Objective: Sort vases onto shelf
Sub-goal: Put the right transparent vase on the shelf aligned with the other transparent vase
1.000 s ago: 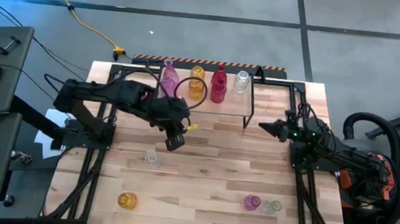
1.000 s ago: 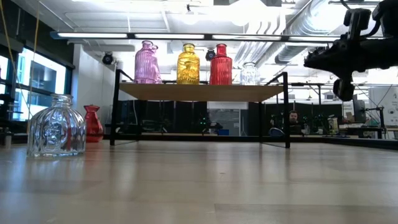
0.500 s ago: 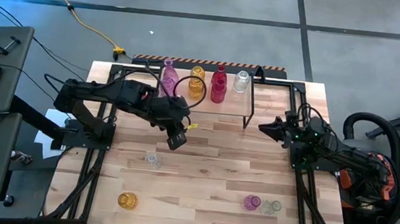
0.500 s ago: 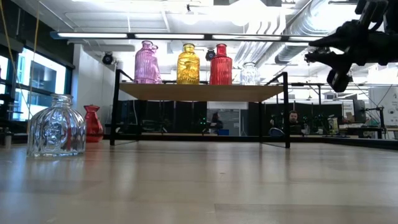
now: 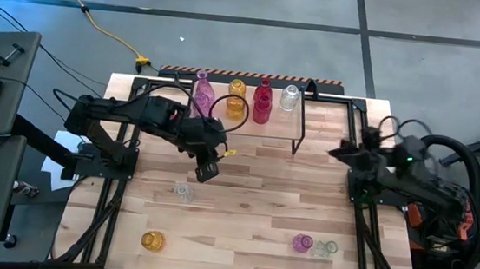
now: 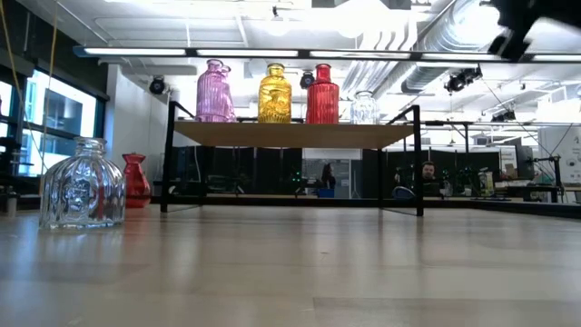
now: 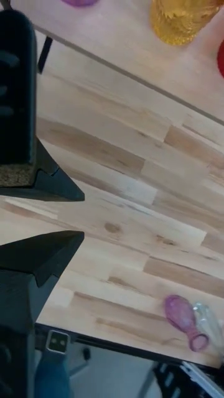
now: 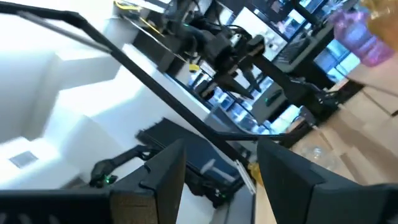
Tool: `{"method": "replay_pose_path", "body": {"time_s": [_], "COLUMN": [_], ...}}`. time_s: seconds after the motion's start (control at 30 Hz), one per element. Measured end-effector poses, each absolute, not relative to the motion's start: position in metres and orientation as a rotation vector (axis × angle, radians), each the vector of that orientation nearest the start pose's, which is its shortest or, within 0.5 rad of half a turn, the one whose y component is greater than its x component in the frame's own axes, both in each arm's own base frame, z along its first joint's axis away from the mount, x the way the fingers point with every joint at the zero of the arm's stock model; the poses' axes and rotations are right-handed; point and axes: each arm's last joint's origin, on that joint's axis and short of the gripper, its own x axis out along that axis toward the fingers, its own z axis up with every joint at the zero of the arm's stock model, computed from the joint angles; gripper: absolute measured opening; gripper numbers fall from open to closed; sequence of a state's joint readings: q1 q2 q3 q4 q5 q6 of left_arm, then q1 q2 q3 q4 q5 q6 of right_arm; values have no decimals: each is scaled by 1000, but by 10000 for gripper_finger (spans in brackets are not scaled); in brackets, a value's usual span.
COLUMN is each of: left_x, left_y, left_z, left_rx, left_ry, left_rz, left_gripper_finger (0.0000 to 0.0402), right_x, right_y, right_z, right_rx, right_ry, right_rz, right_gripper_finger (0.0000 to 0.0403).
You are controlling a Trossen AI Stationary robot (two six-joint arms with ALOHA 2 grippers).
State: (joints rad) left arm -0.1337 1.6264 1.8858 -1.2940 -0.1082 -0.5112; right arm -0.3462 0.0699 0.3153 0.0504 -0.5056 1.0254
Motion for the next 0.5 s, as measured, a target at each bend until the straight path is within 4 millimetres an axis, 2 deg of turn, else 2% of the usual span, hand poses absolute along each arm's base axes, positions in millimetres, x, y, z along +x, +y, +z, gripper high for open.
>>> {"method": "replay_pose_path", "body": {"time_s": [0.1, 0.23, 0.5], "left_x": [300, 293, 280], "left_y": [-37, -36, -35], "left_z": [404, 403, 407], "left_rx": [-307, -284, -224], "left_ry": [1034, 1088, 1139], "left_rz": [227, 234, 207], "left_gripper_finger": [76, 76, 76], "right_x": [57, 47, 56], "right_y": [-6, -4, -8], "right_z": [295, 319, 344], "right_rx": [872, 924, 1095], "right_ry": [-77, 165, 640], "right_rz": [223, 39, -215], "right_gripper_finger": [181, 181, 181]}}
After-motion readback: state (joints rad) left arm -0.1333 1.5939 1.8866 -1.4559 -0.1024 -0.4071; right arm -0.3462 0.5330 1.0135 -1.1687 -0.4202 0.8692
